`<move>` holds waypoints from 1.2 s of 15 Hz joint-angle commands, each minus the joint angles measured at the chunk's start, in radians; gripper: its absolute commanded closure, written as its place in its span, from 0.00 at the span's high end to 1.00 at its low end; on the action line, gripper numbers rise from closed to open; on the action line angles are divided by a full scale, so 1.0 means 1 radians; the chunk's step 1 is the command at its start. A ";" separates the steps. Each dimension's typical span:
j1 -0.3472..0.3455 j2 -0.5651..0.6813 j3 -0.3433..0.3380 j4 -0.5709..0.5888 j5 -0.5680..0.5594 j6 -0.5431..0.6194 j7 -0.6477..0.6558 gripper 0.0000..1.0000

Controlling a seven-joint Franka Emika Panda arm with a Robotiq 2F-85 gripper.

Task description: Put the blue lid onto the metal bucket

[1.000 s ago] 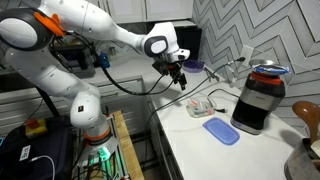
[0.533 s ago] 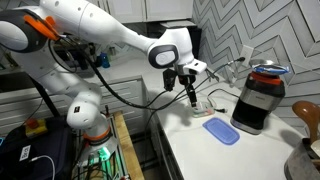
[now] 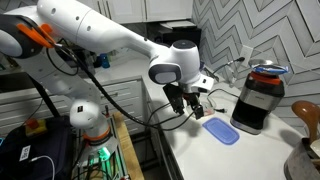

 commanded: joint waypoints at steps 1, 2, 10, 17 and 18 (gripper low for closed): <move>-0.031 0.003 0.035 0.002 0.013 -0.003 -0.006 1.00; -0.031 0.003 0.044 0.003 0.012 -0.003 -0.001 1.00; -0.047 0.198 -0.126 0.155 0.186 0.021 -0.279 1.00; -0.179 0.356 -0.097 0.355 0.273 -0.116 -0.281 1.00; -0.196 0.399 -0.088 0.406 0.286 -0.151 -0.264 1.00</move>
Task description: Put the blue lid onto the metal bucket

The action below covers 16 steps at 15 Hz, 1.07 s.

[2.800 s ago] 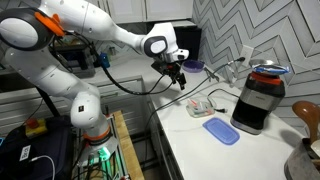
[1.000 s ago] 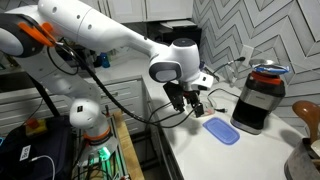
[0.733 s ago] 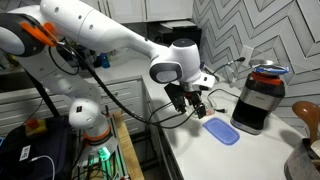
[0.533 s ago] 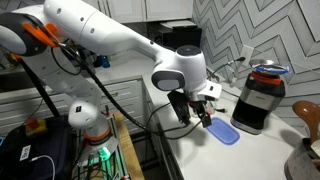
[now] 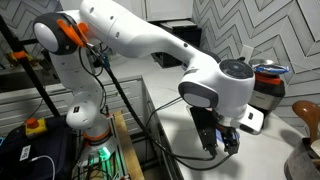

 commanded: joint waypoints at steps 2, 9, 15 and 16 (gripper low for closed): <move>-0.068 0.051 0.070 0.052 0.005 -0.020 0.021 1.00; -0.156 0.204 0.157 0.165 0.147 -0.040 -0.011 0.87; -0.208 0.306 0.234 0.259 0.197 -0.044 0.035 0.35; -0.214 0.317 0.241 0.269 0.190 -0.045 0.042 0.26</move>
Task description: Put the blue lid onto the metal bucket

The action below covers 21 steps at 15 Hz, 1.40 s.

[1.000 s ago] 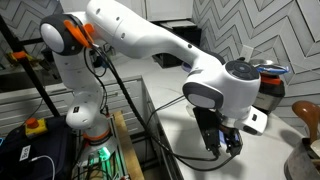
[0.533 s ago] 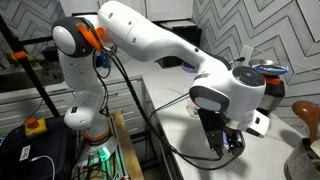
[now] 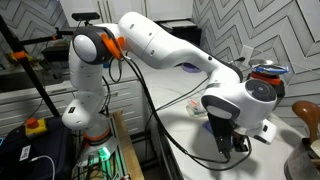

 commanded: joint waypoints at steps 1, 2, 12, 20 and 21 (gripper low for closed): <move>-0.047 0.070 0.044 0.068 0.010 -0.025 0.021 0.19; -0.054 0.080 0.050 0.074 0.007 -0.026 0.025 0.15; -0.107 0.078 0.090 0.061 0.021 -0.028 0.001 0.43; -0.117 0.075 0.105 0.068 0.029 -0.040 -0.007 0.28; -0.115 0.075 0.107 0.068 0.028 -0.040 -0.007 0.28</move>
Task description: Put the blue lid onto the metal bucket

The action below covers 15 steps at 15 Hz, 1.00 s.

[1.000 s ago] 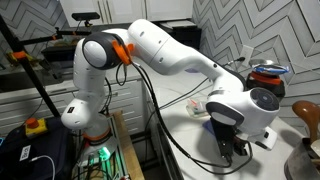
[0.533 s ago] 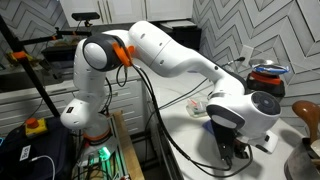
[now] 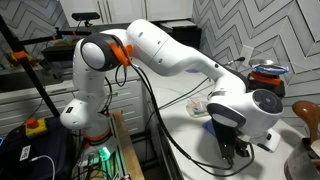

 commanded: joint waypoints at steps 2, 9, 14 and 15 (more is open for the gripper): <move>-0.019 0.000 0.024 0.006 0.020 -0.033 -0.018 0.29; -0.020 0.016 0.029 0.016 0.018 -0.051 -0.010 0.19; -0.016 0.030 0.031 0.022 0.011 -0.058 -0.004 0.22; -0.017 0.031 0.031 0.024 0.011 -0.059 -0.004 0.24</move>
